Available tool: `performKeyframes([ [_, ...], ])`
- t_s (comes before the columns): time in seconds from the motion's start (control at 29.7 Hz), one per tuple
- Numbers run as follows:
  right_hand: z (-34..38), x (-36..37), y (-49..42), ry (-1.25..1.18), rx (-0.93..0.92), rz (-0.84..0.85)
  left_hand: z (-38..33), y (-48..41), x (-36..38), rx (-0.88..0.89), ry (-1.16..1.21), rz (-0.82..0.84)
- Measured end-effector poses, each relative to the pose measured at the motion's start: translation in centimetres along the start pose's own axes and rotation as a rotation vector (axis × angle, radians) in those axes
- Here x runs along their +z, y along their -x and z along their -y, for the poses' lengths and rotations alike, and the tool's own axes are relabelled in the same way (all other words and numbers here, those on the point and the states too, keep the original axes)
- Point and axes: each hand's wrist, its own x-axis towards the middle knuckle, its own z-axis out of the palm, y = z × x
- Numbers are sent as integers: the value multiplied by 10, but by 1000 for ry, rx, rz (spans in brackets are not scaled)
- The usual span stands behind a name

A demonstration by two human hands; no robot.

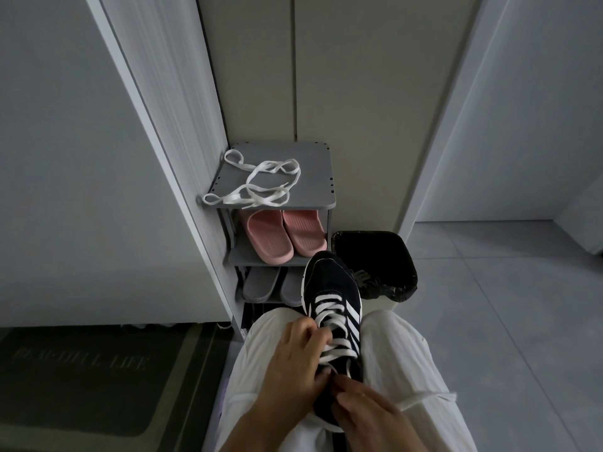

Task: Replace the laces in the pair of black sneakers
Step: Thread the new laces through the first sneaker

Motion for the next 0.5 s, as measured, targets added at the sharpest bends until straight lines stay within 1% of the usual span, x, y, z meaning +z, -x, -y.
performKeyframes([
  [0.03,0,4,2,-42,-14,-39,1,1,-1,-14,22,-4],
  [0.1,3,11,8,23,0,-97,-2,3,-3,3,-24,-49],
  [0.17,-4,4,6,59,12,-165,-7,5,-5,51,-99,-97],
  [0.2,-5,3,5,112,9,-188,-9,6,-4,82,-155,-112],
  [0.24,-7,-1,1,215,-38,-260,-9,7,-2,118,-226,-125],
  [0.27,-11,-7,0,424,-170,-306,-10,8,1,142,-285,-132],
  [0.3,-16,-13,-2,713,-371,-320,-10,8,4,152,-327,-123],
  [0.34,-16,-18,-5,1023,-499,-294,-10,7,7,167,-361,-127],
  [0.37,-17,-22,-10,1304,-534,-273,-9,6,11,182,-388,-136],
  [0.4,-16,-27,-12,1459,-470,-275,-10,4,13,196,-409,-141],
  [0.44,-11,-29,-13,1554,-440,-326,-10,1,15,208,-422,-144],
  [0.47,-3,-30,-11,1625,-468,-344,-10,0,17,222,-438,-151],
  [0.5,-1,-28,-10,1646,-531,-367,-10,-2,18,234,-451,-158],
])
